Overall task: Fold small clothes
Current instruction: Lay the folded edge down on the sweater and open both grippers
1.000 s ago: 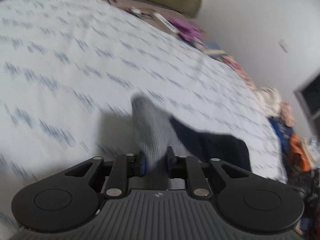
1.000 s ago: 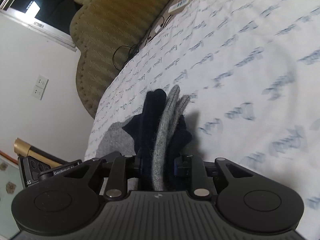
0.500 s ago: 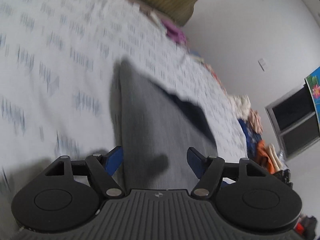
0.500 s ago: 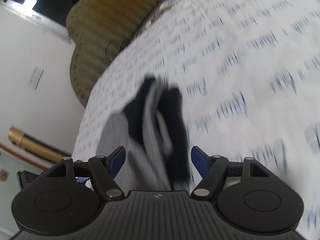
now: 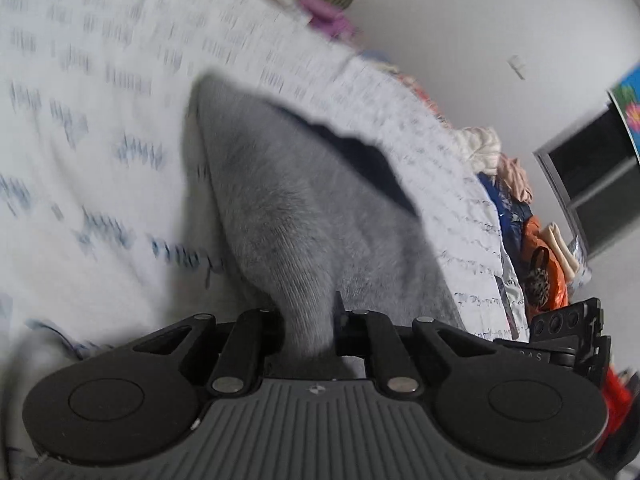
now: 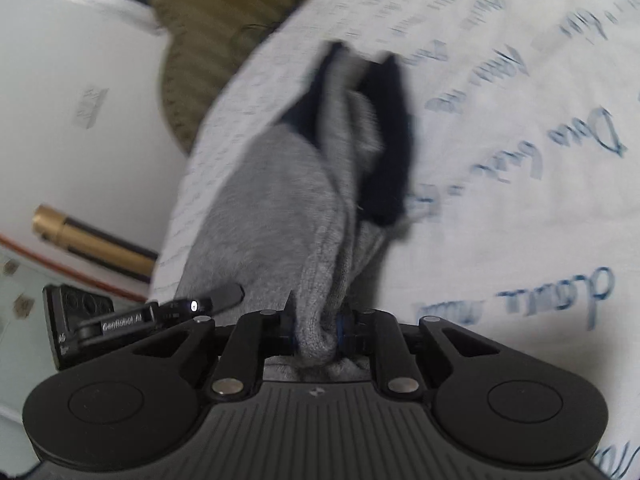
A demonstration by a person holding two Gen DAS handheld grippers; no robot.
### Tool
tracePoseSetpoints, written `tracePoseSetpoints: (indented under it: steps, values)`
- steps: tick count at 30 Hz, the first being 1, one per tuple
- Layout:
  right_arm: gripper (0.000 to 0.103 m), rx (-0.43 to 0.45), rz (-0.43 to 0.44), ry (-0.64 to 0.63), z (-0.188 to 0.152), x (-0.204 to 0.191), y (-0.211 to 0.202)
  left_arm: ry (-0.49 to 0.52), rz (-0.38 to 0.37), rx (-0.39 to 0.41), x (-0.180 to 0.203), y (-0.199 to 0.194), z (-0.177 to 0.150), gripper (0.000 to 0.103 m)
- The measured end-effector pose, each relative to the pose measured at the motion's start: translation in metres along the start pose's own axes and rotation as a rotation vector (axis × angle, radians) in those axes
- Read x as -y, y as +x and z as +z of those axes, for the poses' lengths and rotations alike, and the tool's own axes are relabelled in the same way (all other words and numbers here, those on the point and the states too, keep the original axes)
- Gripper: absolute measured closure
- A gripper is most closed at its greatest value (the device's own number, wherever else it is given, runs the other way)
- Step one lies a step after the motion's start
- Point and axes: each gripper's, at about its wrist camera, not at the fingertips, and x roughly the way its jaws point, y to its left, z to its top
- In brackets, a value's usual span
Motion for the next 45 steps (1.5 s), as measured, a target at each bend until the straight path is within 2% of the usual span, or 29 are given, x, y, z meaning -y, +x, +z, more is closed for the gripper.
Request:
tracePoseSetpoints:
  steps: [2,4,5,6,7,9,11,14,15,17,19,20,22,23,26,30,31,33,36,42,43,45]
  values:
    - [0.088,-0.007,0.006,-0.038,-0.005,-0.010,-0.003,0.017,0.030,-0.006,-0.004,-0.004,-0.002,0.089]
    - [0.088,-0.032,-0.014,-0.043,-0.010,-0.008,0.004,0.013,0.083,-0.044,-0.012,0.008,-0.010,0.087]
    - [0.086,-0.043,-0.024,-0.031,-0.013,-0.003,0.010,0.007,0.099,-0.060,-0.018,0.013,-0.016,0.081]
    - [0.086,-0.046,-0.035,-0.015,-0.016,0.003,0.014,0.012,0.106,-0.054,-0.019,0.014,-0.021,0.074]
    - [0.086,-0.036,-0.029,0.003,-0.018,0.007,0.014,0.029,0.114,-0.037,-0.016,0.010,-0.023,0.072]
    - [0.082,-0.018,-0.014,0.024,-0.019,0.008,0.006,0.055,0.150,-0.015,-0.009,-0.003,-0.023,0.052]
    - [0.076,0.023,-0.052,-0.019,-0.015,0.001,-0.011,0.137,0.245,0.069,0.003,-0.024,-0.021,0.043]
    - [0.075,0.139,-0.143,-0.135,0.001,-0.025,-0.038,0.324,0.403,0.240,0.030,-0.044,-0.013,0.024]
    - [0.075,0.174,-0.149,-0.165,0.009,-0.035,-0.041,0.366,0.423,0.278,0.038,-0.043,-0.010,0.021]
    - [0.075,0.209,-0.147,-0.226,0.027,-0.058,-0.036,0.400,0.420,0.281,0.052,-0.030,-0.005,0.021]
    - [0.075,0.207,-0.138,-0.276,0.046,-0.082,-0.018,0.408,0.414,0.256,0.058,-0.012,-0.004,0.021]
    - [0.070,0.199,-0.126,-0.297,0.056,-0.093,-0.005,0.407,0.422,0.240,0.059,-0.003,-0.006,0.024]
    - [0.064,0.178,-0.118,-0.302,0.075,-0.106,0.024,0.411,0.413,0.212,0.058,0.010,-0.013,0.023]
    - [0.064,0.156,-0.130,-0.302,0.083,-0.111,0.040,0.410,0.413,0.198,0.057,0.017,-0.017,0.023]
    - [0.064,0.126,-0.251,-0.353,0.100,-0.114,0.073,0.373,0.418,0.145,0.047,0.029,-0.026,0.023]
    - [0.065,0.081,-0.357,-0.331,0.104,-0.080,0.092,0.347,0.406,0.118,0.033,0.035,-0.036,0.019]
    - [0.065,0.070,-0.358,-0.322,0.100,-0.068,0.094,0.338,0.401,0.112,0.031,0.035,-0.036,0.019]
    - [0.065,0.119,-0.287,-0.315,0.088,-0.047,0.083,0.336,0.396,0.109,0.028,0.035,-0.035,0.019]
    - [0.065,0.147,-0.215,-0.247,0.085,-0.031,0.072,0.338,0.397,0.109,0.028,0.035,-0.035,0.018]
    - [0.064,0.158,-0.261,-0.286,0.084,-0.055,0.056,0.331,0.395,0.112,0.031,0.023,-0.031,0.021]
    - [0.060,0.178,-0.250,-0.296,0.080,-0.061,0.048,0.326,0.382,0.118,0.030,0.015,-0.030,0.021]
    - [0.039,0.211,-0.201,-0.304,0.066,-0.065,0.025,0.288,0.344,0.113,0.021,0.003,-0.029,0.020]
